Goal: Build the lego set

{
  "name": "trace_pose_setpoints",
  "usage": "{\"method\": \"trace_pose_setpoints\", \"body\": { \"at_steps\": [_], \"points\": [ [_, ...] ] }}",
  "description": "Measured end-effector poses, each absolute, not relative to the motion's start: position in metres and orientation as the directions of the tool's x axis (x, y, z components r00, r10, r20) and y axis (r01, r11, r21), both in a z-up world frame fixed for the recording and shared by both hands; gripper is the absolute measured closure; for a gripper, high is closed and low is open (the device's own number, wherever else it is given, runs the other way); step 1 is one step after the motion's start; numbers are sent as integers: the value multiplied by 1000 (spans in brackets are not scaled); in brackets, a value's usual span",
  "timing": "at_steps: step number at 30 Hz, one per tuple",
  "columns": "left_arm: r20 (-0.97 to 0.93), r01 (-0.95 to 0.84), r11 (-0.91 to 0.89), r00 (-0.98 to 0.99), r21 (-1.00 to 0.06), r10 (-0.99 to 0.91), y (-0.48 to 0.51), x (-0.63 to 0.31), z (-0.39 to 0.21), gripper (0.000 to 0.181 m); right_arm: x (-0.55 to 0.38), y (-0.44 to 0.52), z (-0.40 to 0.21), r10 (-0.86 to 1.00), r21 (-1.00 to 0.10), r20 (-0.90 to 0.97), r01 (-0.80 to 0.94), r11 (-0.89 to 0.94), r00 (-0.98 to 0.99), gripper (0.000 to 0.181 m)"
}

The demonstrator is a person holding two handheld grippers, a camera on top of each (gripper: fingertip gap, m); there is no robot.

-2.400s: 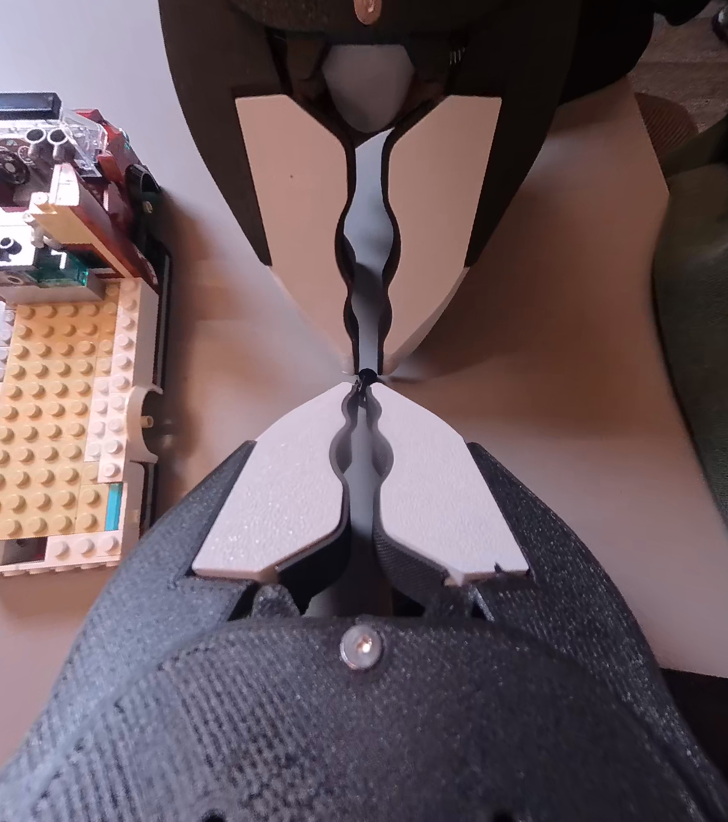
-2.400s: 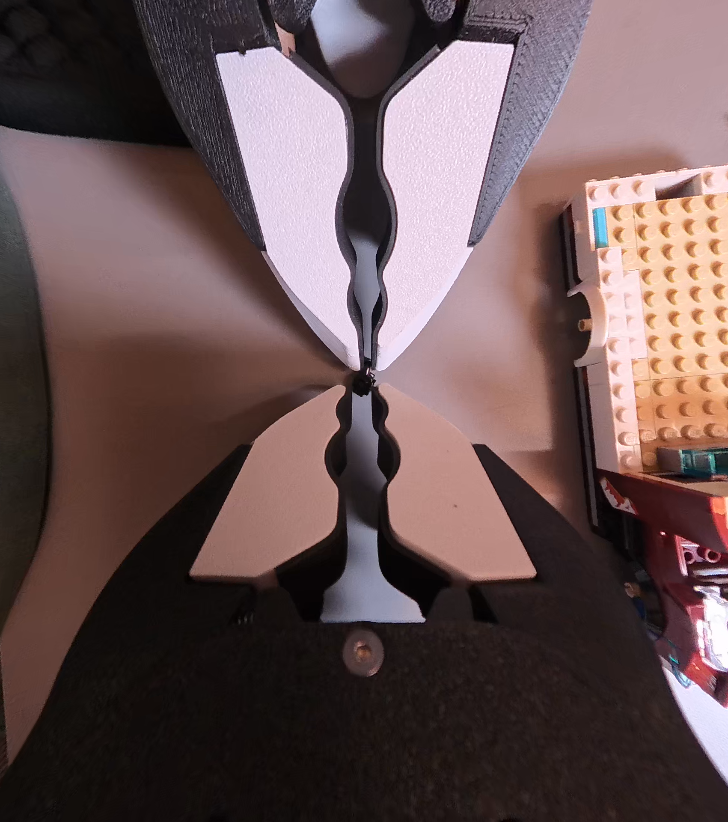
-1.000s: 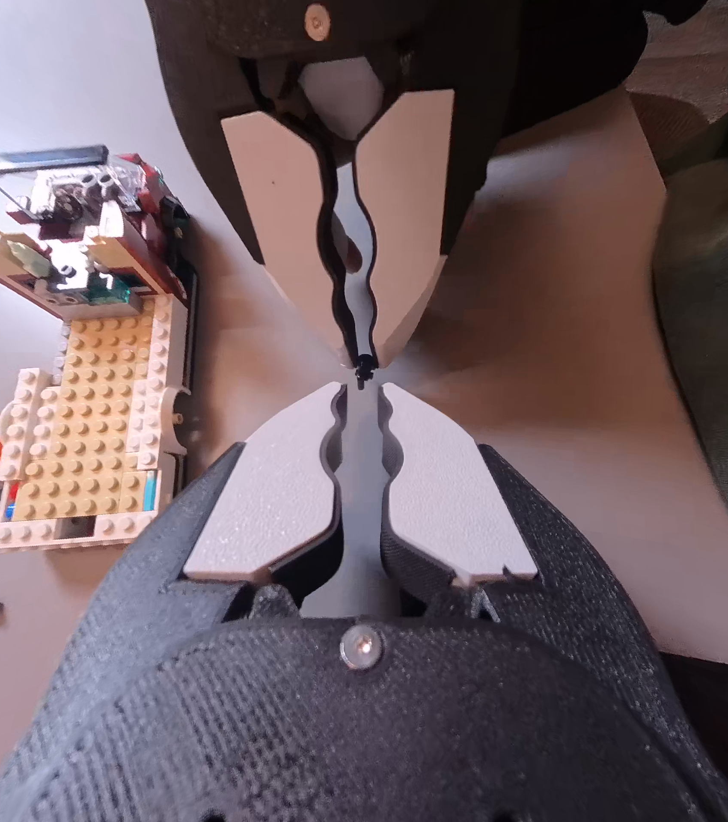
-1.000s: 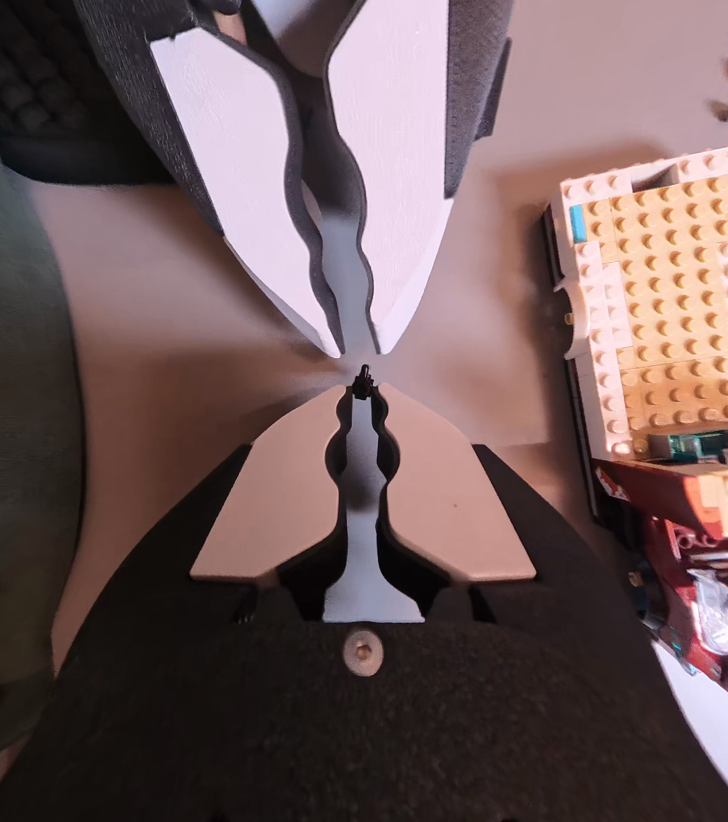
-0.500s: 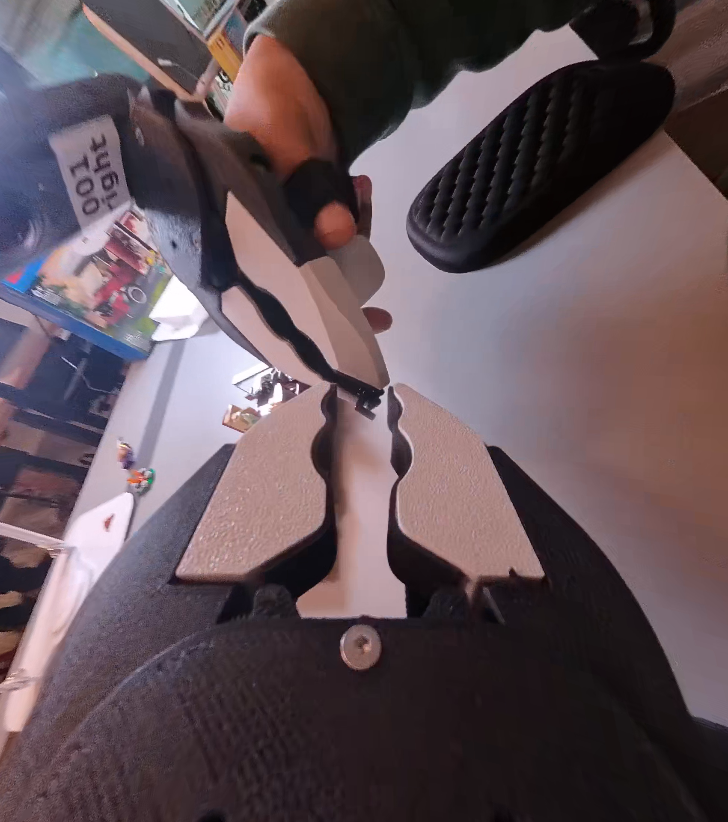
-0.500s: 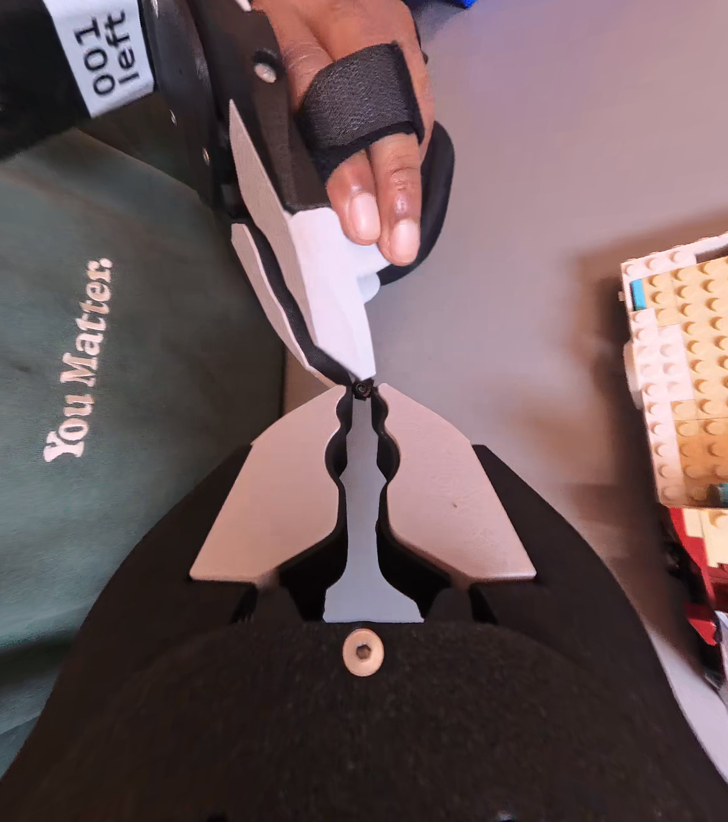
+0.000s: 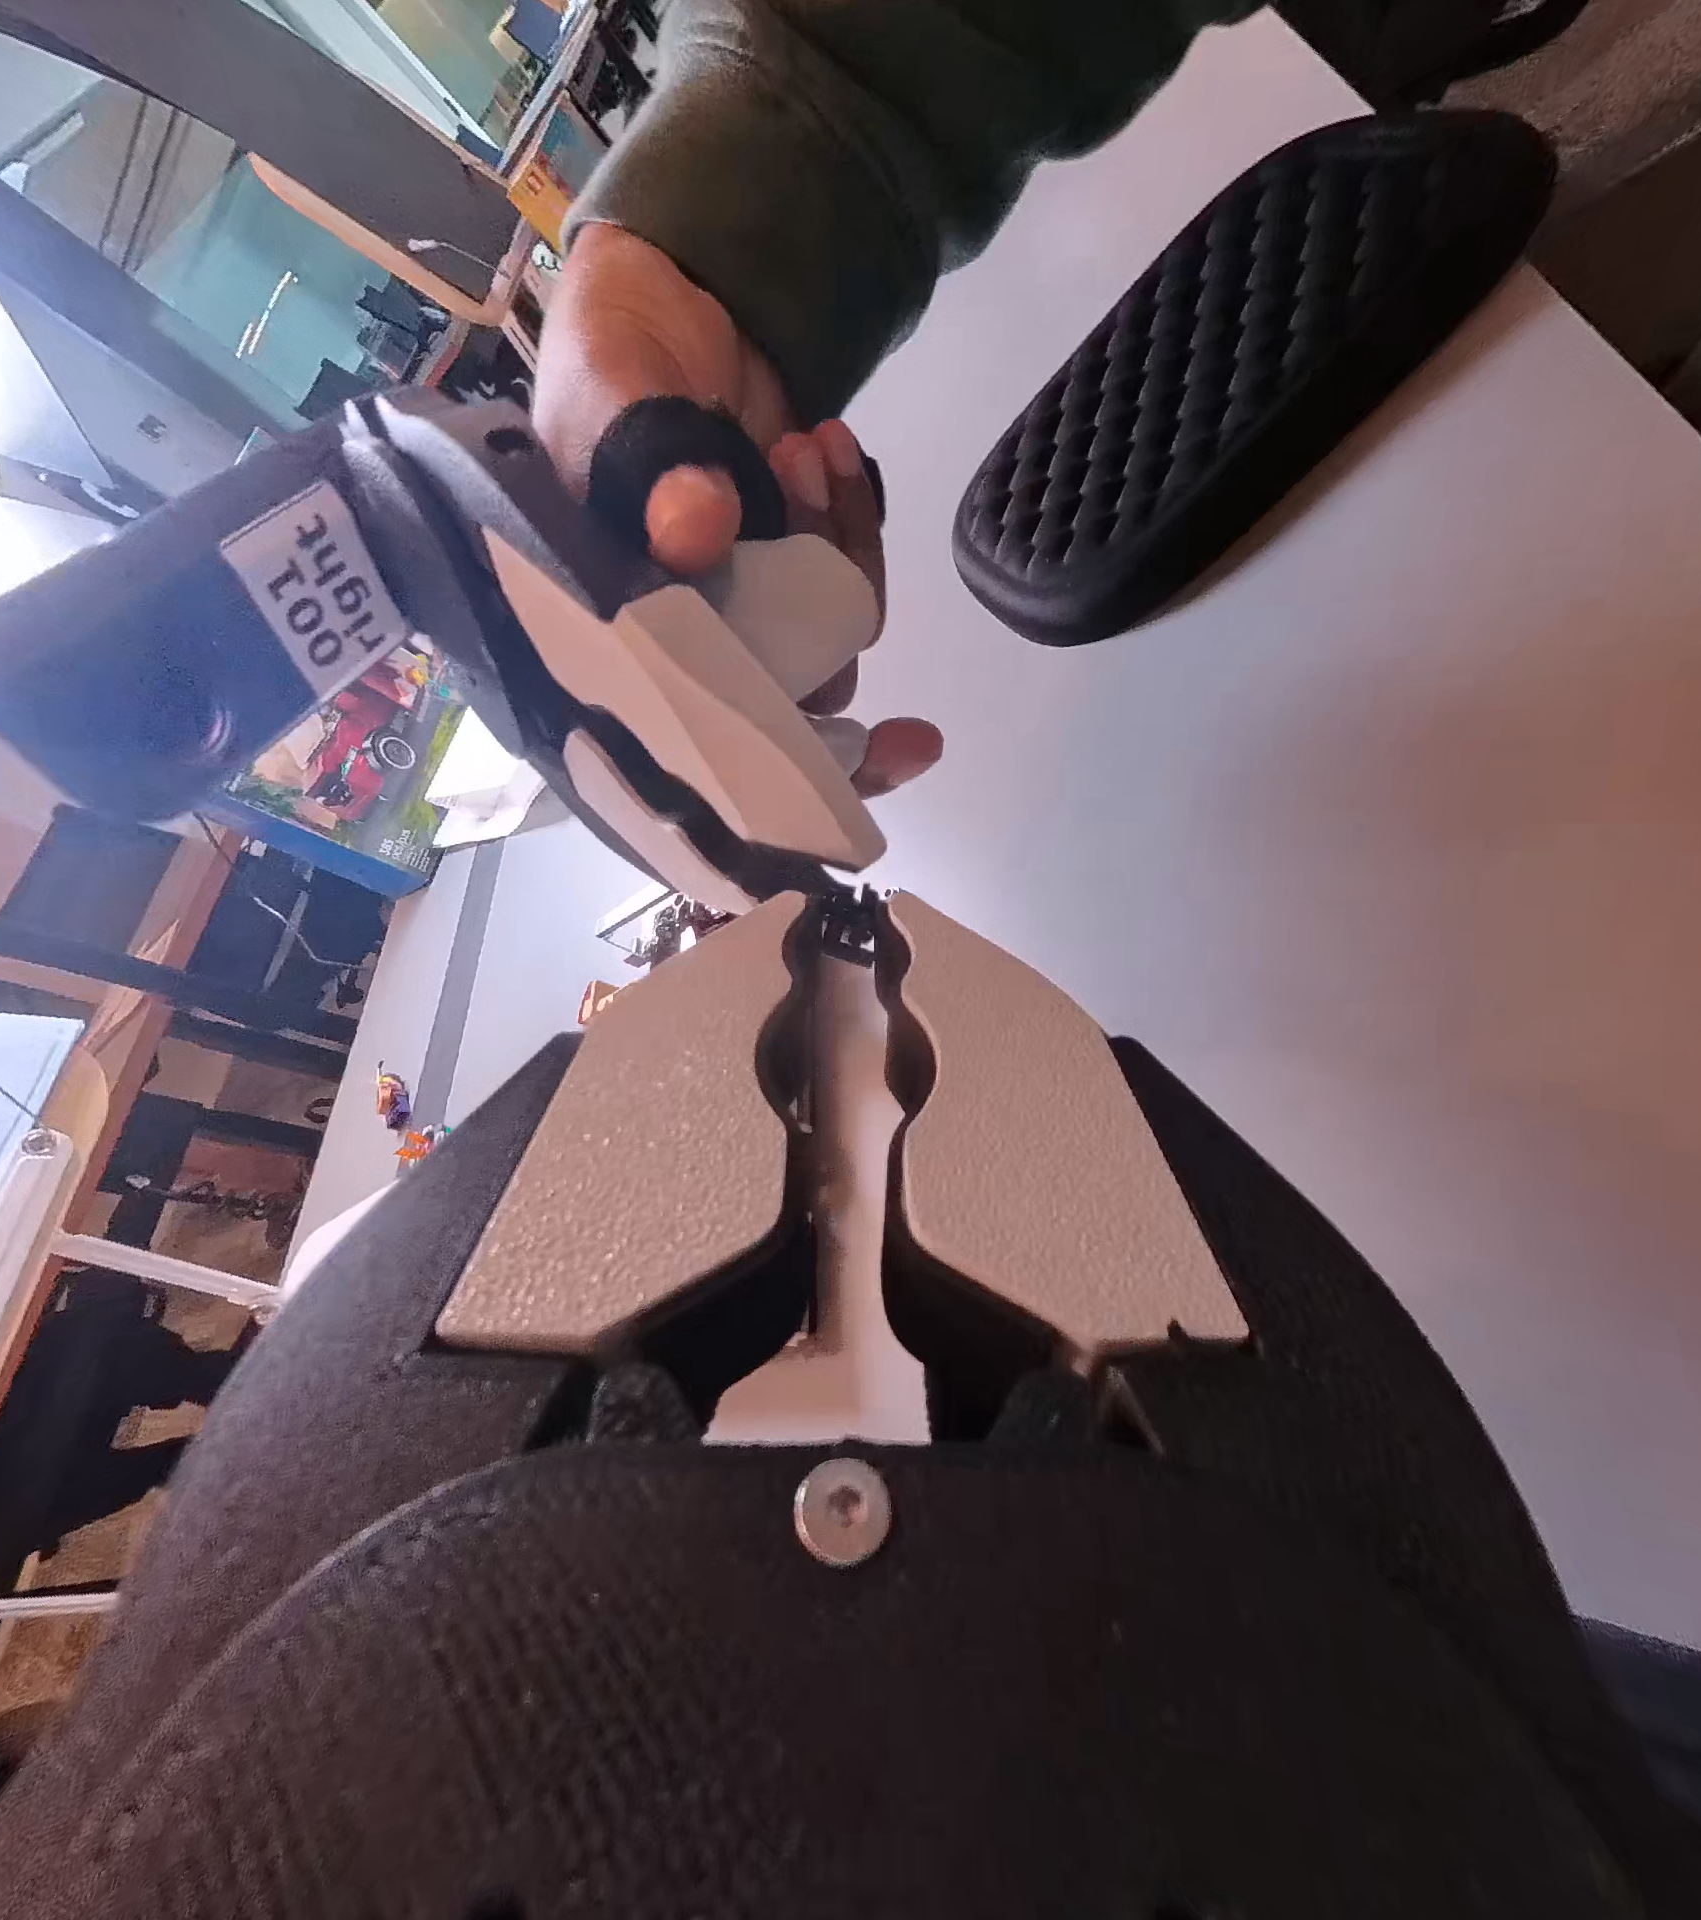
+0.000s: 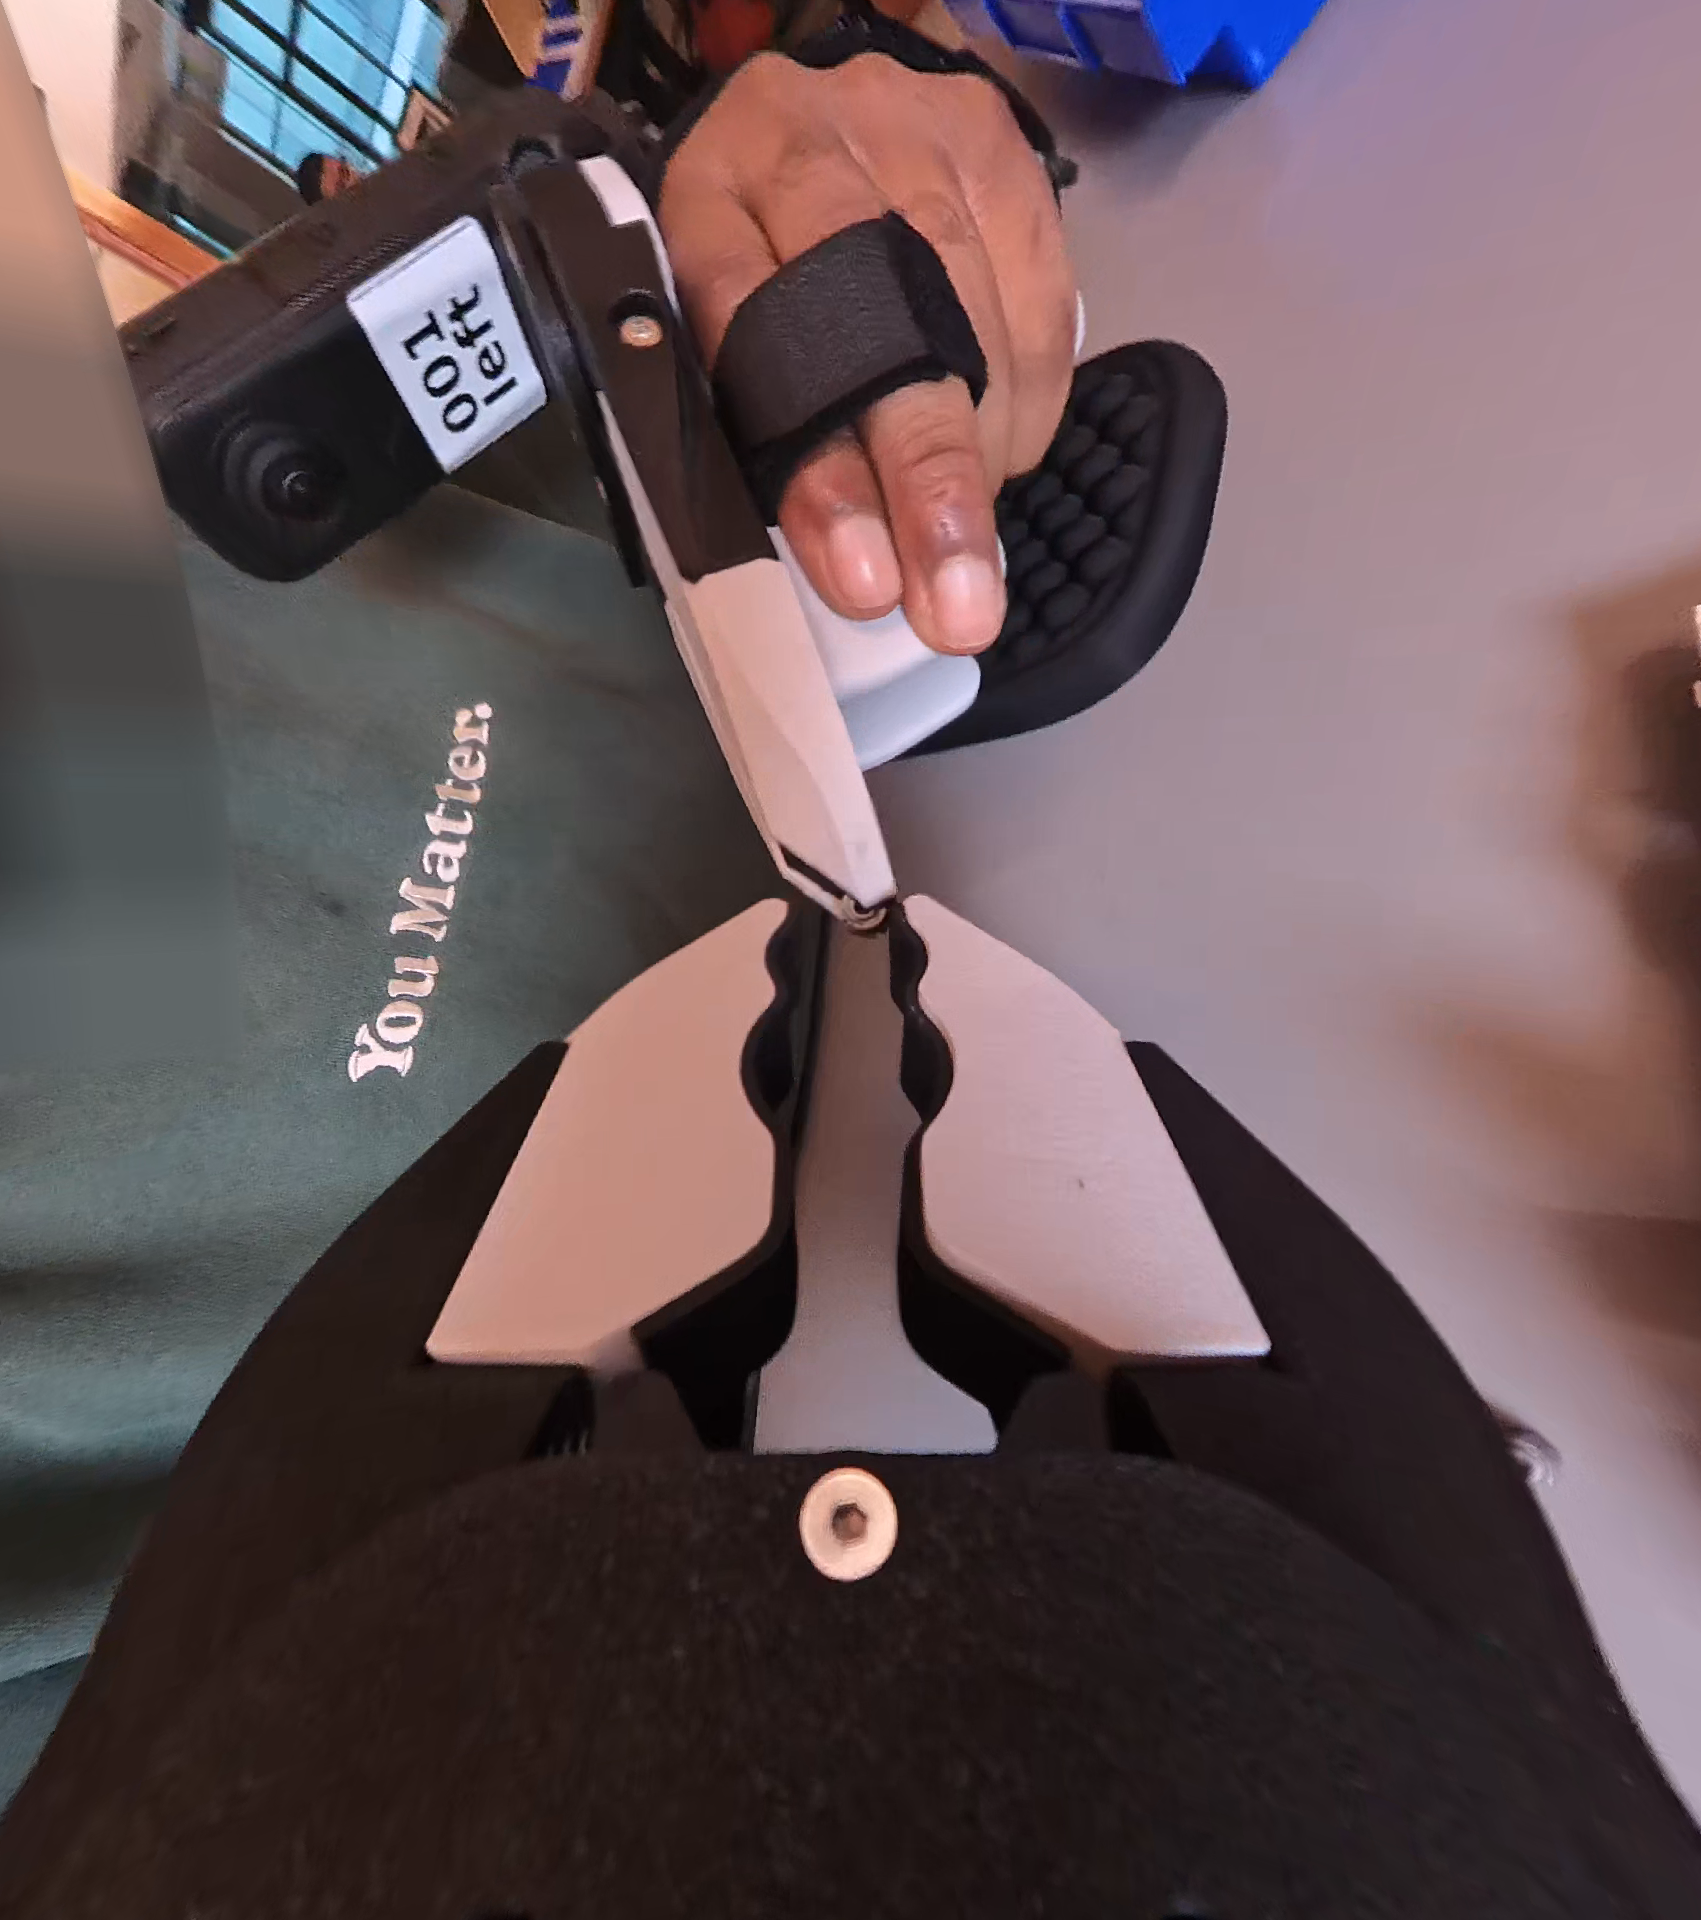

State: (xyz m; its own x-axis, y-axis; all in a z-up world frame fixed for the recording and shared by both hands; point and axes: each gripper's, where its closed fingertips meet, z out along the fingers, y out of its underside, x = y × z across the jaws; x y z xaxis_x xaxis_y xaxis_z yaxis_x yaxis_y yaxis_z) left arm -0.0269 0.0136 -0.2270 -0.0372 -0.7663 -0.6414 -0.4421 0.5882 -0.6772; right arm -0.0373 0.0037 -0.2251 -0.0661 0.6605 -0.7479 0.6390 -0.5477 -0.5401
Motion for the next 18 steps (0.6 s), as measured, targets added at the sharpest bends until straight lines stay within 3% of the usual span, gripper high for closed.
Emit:
{"method": "trace_pose_setpoints", "body": {
  "at_steps": [4,10,14,18],
  "points": [
    [-568,-404,519,0,-753,-823,17,-28,-222,172,-38,8,-218,741,-654,-663,560,-507,-103,161],
    [-412,-335,375,43,-864,-910,25,-31,-215,172,-39,22,-209,978,-903,-205,392,-177,-29,164],
    [-357,-319,326,43,-890,-933,27,-30,-216,172,-40,24,-216,995,-911,83,409,52,59,167],
    [-337,-322,308,37,-895,-941,27,-29,-218,172,-39,24,-219,982,-902,170,415,120,84,167]
  ]
}}
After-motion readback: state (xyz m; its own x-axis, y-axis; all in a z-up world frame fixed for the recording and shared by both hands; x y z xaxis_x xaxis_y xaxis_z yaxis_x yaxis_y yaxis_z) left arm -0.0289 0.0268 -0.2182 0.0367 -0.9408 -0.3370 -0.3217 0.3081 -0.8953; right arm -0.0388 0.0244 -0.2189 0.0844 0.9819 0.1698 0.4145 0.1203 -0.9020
